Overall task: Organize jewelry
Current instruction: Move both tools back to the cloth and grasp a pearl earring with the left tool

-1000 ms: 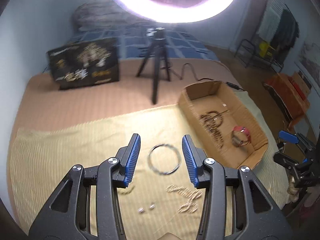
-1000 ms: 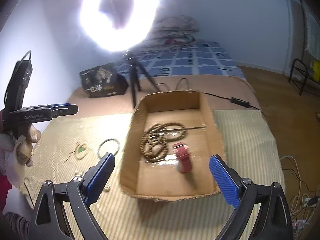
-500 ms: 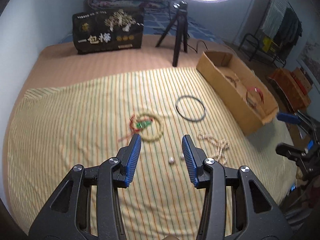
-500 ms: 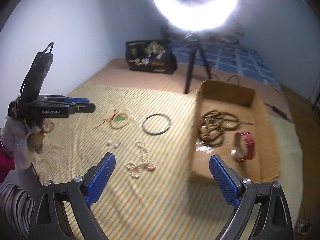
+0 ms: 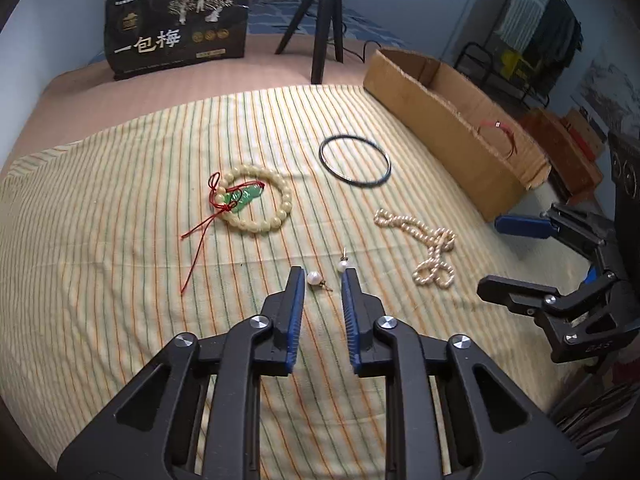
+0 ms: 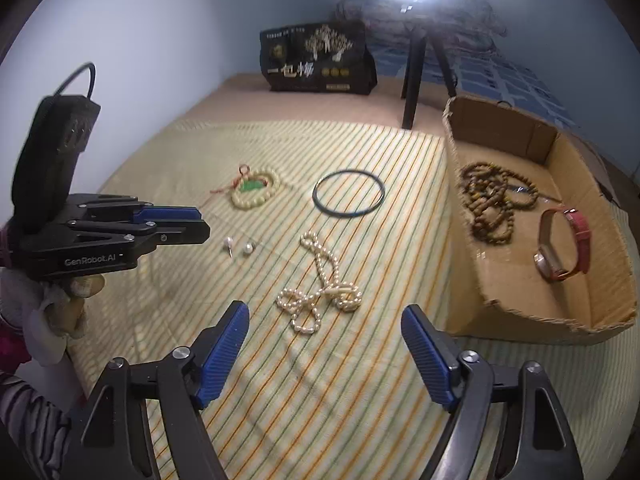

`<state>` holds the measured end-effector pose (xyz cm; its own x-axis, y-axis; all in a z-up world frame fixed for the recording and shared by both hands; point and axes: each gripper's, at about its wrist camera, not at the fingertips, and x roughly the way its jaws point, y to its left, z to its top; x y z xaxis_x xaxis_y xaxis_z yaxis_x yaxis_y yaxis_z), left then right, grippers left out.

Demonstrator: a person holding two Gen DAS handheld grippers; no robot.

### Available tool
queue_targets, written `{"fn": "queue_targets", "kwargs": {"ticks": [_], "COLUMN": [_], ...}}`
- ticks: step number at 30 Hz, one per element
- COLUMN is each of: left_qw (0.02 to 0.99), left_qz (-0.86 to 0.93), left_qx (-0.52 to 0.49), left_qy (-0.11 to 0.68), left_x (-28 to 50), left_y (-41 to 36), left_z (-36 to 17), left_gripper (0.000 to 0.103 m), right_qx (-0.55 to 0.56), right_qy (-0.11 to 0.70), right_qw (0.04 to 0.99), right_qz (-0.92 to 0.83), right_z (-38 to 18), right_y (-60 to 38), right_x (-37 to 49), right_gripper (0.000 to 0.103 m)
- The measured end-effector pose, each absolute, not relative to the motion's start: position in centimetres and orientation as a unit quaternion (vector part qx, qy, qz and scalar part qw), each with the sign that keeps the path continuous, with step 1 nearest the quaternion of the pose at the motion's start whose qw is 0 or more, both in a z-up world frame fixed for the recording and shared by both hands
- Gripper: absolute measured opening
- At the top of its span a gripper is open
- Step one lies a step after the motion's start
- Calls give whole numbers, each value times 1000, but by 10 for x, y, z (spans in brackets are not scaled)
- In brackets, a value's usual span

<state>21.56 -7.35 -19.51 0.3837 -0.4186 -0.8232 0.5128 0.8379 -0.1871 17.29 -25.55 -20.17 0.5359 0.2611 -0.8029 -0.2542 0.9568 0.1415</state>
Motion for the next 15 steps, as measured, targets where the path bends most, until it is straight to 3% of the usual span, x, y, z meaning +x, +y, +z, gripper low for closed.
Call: {"fn": "queue_targets", "kwargs": {"ticks": [15], "left_qw": [825], "left_qz": [-290], "left_qx": [63], "left_qy": [482], "left_x": [223], "left_y": [-84], "left_z": [-218], "left_gripper": [16], "right_qx": [-20], "right_qy": [469], "right_qw": [874], "right_qz": [123], "right_z": [-225], "right_y": [-242], "right_x": [196], "right_gripper": [72]}}
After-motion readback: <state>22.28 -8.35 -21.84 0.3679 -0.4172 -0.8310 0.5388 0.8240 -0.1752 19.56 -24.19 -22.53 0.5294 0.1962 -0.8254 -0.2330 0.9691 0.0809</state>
